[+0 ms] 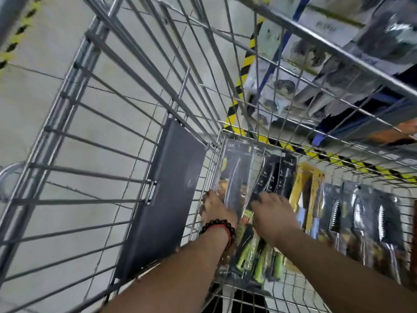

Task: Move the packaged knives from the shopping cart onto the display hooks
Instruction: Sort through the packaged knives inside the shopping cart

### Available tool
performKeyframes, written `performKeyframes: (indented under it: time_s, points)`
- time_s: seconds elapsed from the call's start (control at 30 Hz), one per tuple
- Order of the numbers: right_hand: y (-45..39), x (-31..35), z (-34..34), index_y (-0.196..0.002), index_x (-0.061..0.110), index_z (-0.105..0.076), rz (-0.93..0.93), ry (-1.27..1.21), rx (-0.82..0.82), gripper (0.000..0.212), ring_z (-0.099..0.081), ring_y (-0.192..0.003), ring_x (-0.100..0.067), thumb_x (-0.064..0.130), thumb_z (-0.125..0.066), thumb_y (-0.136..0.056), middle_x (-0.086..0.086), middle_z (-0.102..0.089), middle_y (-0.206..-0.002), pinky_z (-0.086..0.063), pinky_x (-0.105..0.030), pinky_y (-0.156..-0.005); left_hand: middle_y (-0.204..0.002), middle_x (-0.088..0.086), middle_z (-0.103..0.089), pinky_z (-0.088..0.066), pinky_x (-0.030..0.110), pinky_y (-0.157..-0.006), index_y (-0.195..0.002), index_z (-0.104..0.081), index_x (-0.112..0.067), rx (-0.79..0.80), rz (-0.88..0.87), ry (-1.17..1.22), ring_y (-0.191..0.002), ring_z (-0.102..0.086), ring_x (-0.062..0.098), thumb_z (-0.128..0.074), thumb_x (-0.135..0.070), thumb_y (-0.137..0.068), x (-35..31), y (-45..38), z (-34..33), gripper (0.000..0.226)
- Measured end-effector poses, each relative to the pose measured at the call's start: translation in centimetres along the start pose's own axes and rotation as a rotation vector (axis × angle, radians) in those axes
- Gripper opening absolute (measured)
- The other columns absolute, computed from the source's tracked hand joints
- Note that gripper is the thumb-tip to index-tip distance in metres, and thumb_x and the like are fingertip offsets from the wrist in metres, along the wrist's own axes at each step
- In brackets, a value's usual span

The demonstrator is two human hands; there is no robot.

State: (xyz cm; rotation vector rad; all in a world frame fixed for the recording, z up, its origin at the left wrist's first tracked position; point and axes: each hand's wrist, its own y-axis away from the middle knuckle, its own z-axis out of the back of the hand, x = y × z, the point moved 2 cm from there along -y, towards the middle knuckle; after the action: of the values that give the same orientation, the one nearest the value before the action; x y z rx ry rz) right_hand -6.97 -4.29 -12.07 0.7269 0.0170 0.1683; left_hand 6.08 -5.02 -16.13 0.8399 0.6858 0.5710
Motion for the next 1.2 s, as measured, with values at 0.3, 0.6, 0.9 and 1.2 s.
performKeyframes:
  time_s: [0.3, 0.6, 0.9, 1.2]
  points:
    - [-5.7, 4.5, -1.4, -0.141, 0.012, -0.027, -0.484, -1.06, -0.016, 0.066, -0.059, -0.109, -0.034, 0.037, -0.056, -0.088, -0.013, -0.041, -0.144, -0.052, -0.042, -0.087, -0.16, -0.001, -0.006, -0.024, 0.043, -0.117, -0.15, -0.02, -0.021, -0.048, -0.026, -0.069, -0.144, -0.016, 0.03, -0.057, -0.021, -0.091, 0.8, -0.7, -0.8, 0.07]
    - [-10.0, 2.6, -1.4, -0.152, 0.022, 0.0, -0.566, -1.151, 0.007, 0.093, -0.055, -0.121, -0.039, 0.022, -0.065, -0.086, -0.014, -0.034, -0.154, -0.05, -0.05, -0.097, -0.161, 0.001, 0.006, -0.02, 0.043, -0.119, -0.152, -0.016, -0.016, -0.012, -0.059, -0.165, -0.146, -0.006, 0.032, -0.057, -0.027, -0.094, 1.3, -1.4, -1.3, 0.072]
    - [-9.0, 2.0, -1.1, -0.14, 0.018, -0.034, -0.671, -1.174, -0.252, 0.066, -0.066, -0.076, -0.026, 0.015, -0.064, -0.081, -0.008, -0.064, -0.108, -0.056, -0.037, -0.062, -0.159, -0.005, 0.012, -0.021, 0.041, -0.119, -0.153, -0.005, -0.013, 0.051, -0.132, -0.148, -0.147, 0.0, 0.028, -0.049, -0.027, -0.093, 2.0, -1.4, -0.8, 0.076]
    - [-6.8, 1.6, 0.2, -0.086, 0.015, -0.054, -0.596, -1.454, -0.235, 0.017, -0.064, -0.079, -0.029, 0.019, -0.07, -0.086, -0.007, -0.065, -0.084, -0.054, -0.039, -0.067, -0.161, -0.005, 0.004, -0.027, 0.039, -0.116, -0.153, -0.017, -0.018, 0.122, -0.148, -0.099, -0.144, -0.021, 0.025, -0.049, -0.042, -0.086, 1.7, -0.5, 1.0, 0.077]
